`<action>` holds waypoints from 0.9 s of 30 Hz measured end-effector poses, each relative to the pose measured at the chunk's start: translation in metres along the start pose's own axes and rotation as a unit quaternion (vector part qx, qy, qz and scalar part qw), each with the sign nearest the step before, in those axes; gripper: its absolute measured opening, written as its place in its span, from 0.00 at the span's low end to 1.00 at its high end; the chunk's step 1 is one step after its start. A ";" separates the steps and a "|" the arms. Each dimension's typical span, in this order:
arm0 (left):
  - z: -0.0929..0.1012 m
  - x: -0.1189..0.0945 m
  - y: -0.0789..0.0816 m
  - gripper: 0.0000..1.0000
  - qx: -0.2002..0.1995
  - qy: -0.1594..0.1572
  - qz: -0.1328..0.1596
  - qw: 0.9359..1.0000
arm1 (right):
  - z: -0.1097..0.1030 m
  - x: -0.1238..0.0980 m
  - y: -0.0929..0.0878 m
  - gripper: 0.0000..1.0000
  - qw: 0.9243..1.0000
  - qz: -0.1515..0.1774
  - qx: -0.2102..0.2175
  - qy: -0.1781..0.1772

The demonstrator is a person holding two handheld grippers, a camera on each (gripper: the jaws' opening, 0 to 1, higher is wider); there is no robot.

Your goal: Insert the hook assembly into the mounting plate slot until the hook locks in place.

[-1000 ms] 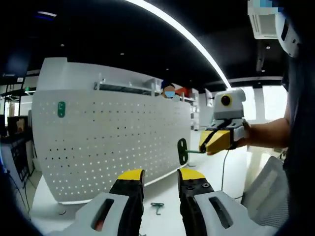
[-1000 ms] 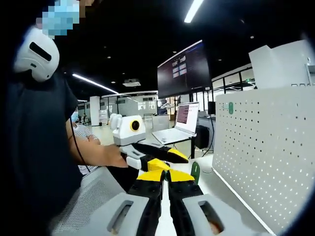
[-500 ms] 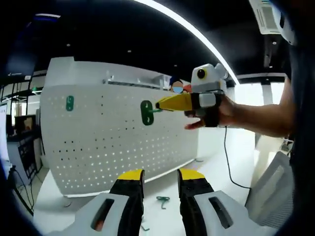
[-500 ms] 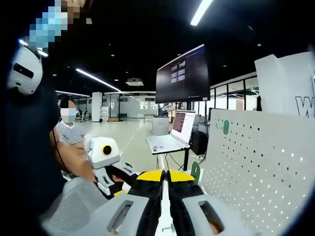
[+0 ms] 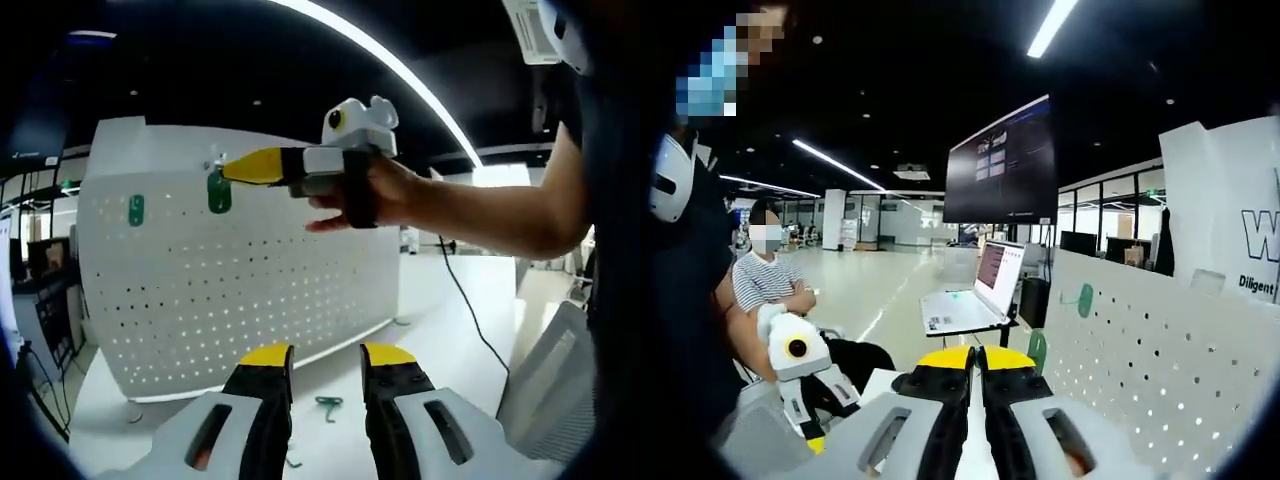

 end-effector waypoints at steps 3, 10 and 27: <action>0.002 0.000 0.000 0.27 0.002 -0.004 0.000 1.000 | 0.010 0.012 0.002 0.02 1.000 0.003 -0.001 -0.003; 0.003 0.000 0.001 0.27 0.000 -0.011 0.001 1.000 | 0.027 0.032 0.001 0.01 1.000 0.010 0.011 -0.010; -0.002 0.001 -0.002 0.27 -0.032 -0.016 0.007 0.999 | 0.062 0.062 0.008 0.01 0.999 -0.007 -0.025 -0.023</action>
Point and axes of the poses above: the point that each gripper's makers call its tool centre point, and the gripper's own axes: x roughly forward along the fingers, z roughly to its right, y roughly out of its top, the point moved 6 cm from there along -x, roughly backward along the fingers, and after that the axes turned 3 degrees about z, right-handed, at the moved point
